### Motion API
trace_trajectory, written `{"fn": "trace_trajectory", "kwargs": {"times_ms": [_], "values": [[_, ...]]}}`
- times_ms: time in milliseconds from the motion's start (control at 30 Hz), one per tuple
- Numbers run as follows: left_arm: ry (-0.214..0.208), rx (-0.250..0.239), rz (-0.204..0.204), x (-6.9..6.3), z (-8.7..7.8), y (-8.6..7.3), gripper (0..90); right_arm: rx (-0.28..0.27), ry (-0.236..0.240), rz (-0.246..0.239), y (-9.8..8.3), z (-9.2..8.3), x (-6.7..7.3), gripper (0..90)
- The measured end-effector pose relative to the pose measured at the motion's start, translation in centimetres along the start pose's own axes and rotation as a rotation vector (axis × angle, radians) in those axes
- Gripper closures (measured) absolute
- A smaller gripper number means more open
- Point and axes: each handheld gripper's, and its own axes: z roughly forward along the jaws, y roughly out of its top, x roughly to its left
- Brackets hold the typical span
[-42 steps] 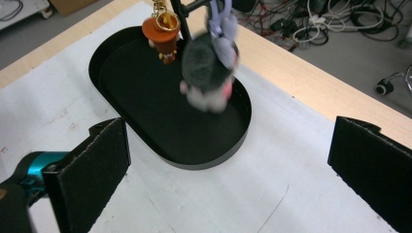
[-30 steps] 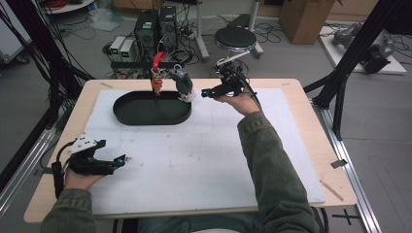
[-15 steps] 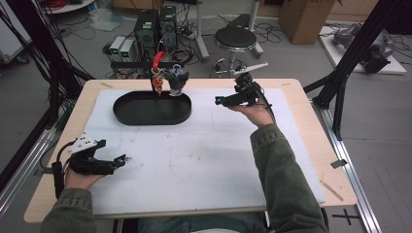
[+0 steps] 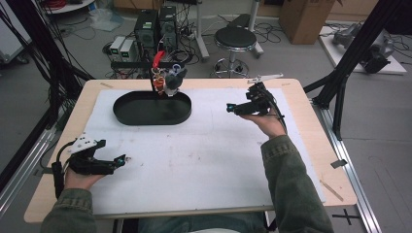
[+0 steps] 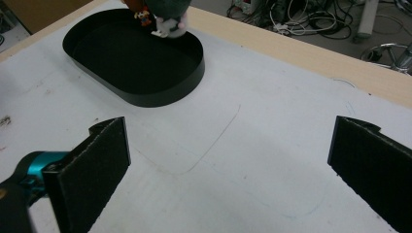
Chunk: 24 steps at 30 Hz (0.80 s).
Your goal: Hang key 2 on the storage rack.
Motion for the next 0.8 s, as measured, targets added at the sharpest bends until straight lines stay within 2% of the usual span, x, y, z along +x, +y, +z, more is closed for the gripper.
{"fn": "trace_trajectory", "kwargs": {"times_ms": [300, 467, 567, 733, 767, 800], "values": [[0.000, 0.001, 0.000, 0.0, 0.0, 0.0, 2.1, -0.016, -0.015, 0.023, -2.2, -0.8, -0.5, 0.6], [0.000, 0.003, -0.001, 0.0, 0.0, 0.0, 2.0, -0.008, -0.029, 0.015, -2.8, -1.6, -0.5, 0.6], [0.001, 0.003, -0.001, 0.0, 0.0, 0.0, 2.1, -0.047, -0.038, 0.011, -3.4, -2.2, -0.6, 0.6], [0.001, 0.003, -0.001, 0.0, 0.0, 0.0, 2.0, -0.043, -0.062, 0.021, -5.3, -2.9, -0.9, 0.6], [0.003, 0.004, -0.001, 0.0, 0.0, 0.0, 2.1, -0.057, -0.075, 0.011, -5.8, -3.1, -1.0, 0.6], [0.005, 0.005, -0.001, 0.0, 0.0, 0.0, 2.0, -0.057, -0.075, 0.021, -6.1, -3.3, -1.0, 0.6]]}}
